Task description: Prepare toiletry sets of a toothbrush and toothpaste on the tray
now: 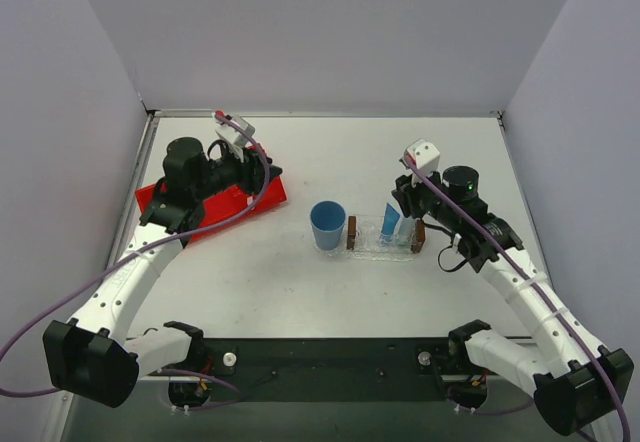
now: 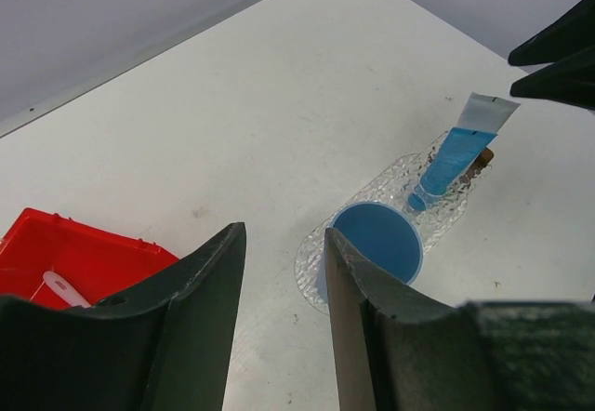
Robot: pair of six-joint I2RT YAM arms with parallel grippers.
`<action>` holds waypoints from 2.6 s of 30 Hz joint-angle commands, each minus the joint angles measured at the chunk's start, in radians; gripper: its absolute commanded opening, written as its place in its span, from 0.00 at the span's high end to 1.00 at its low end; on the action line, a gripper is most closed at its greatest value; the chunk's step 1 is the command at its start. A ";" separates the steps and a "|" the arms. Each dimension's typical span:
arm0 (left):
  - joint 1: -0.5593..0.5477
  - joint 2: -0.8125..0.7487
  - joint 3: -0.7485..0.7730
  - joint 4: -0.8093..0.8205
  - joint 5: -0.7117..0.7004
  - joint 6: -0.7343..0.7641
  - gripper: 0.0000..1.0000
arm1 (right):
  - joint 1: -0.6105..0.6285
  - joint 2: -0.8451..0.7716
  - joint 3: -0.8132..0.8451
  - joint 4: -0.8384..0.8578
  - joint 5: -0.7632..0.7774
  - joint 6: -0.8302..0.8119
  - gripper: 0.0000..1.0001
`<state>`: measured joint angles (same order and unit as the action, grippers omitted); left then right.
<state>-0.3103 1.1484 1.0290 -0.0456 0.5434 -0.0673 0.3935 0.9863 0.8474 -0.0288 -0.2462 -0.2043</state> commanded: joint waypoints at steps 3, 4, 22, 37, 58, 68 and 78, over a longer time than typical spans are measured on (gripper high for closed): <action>0.017 -0.015 -0.003 -0.031 -0.086 0.050 0.50 | 0.005 -0.040 0.108 -0.057 0.033 -0.010 0.68; 0.020 -0.015 -0.003 -0.034 -0.097 0.057 0.50 | 0.005 -0.041 0.117 -0.063 0.045 -0.006 0.67; 0.027 0.180 0.071 -0.160 -0.335 0.121 0.35 | 0.005 -0.074 0.136 -0.076 0.110 0.014 0.50; 0.025 0.528 0.322 -0.333 -0.505 0.109 0.35 | 0.001 -0.057 0.091 -0.054 0.108 0.008 0.50; 0.001 0.685 0.422 -0.450 -0.634 0.093 0.41 | -0.001 -0.064 0.061 -0.040 0.093 0.005 0.51; -0.039 0.677 0.404 -0.471 -0.695 0.045 0.41 | -0.001 -0.069 0.051 -0.042 0.087 0.005 0.51; -0.044 0.698 0.387 -0.455 -0.729 0.014 0.41 | -0.005 -0.066 0.050 -0.042 0.085 0.006 0.51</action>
<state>-0.3527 1.8362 1.4017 -0.5137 -0.1558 -0.0254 0.3931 0.9287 0.9066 -0.1162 -0.1535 -0.2024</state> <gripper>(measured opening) 0.589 0.492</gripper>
